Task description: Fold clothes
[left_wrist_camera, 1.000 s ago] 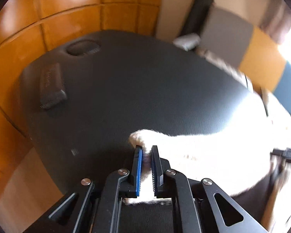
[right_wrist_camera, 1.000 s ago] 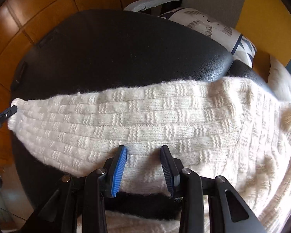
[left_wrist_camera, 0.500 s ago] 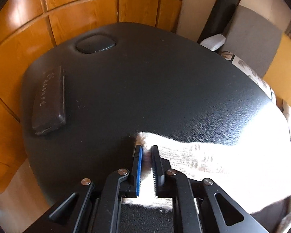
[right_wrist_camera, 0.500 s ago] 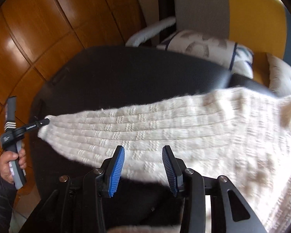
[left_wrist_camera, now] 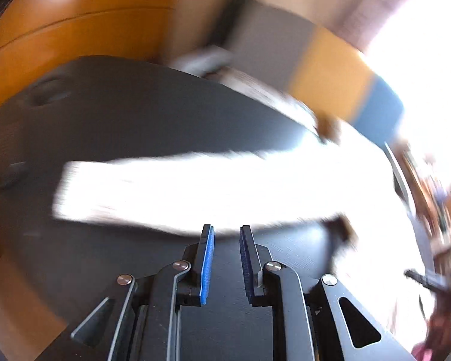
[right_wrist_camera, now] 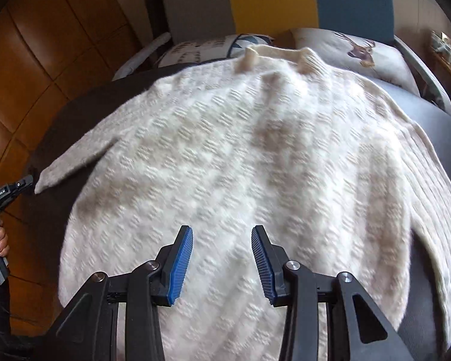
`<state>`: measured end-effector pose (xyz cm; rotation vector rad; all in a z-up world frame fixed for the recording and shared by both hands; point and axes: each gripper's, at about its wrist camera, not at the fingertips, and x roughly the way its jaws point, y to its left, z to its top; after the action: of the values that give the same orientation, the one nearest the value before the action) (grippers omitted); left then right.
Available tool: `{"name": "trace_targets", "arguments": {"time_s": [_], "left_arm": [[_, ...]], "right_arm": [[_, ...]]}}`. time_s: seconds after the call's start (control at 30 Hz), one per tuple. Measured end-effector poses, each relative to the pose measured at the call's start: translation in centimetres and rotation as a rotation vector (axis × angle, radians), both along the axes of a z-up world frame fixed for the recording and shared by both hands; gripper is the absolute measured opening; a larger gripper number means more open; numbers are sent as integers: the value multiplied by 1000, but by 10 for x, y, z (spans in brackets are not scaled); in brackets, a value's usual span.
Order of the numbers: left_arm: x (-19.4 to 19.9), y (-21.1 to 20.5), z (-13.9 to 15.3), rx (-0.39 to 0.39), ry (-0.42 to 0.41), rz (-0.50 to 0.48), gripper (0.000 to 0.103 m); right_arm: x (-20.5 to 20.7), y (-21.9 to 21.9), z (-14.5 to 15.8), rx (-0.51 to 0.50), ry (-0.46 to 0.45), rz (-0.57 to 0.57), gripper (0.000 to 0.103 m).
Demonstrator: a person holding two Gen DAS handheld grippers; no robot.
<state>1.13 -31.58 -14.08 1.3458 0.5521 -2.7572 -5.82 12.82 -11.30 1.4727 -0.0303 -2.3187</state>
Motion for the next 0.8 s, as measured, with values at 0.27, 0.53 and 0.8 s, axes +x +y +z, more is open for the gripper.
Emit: {"name": "trace_targets", "arguments": {"time_s": [0.27, 0.53, 0.8], "left_arm": [[-50, 129, -37, -55, -153, -272, 20], [-22, 138, -30, 27, -190, -339, 6], [-24, 91, -19, 231, -190, -245, 9]], "right_arm": [[34, 45, -13, 75, -10, -25, 42], [52, 76, -31, 204, -22, -31, 43], [52, 93, -30, 169, -38, -50, 44]]}}
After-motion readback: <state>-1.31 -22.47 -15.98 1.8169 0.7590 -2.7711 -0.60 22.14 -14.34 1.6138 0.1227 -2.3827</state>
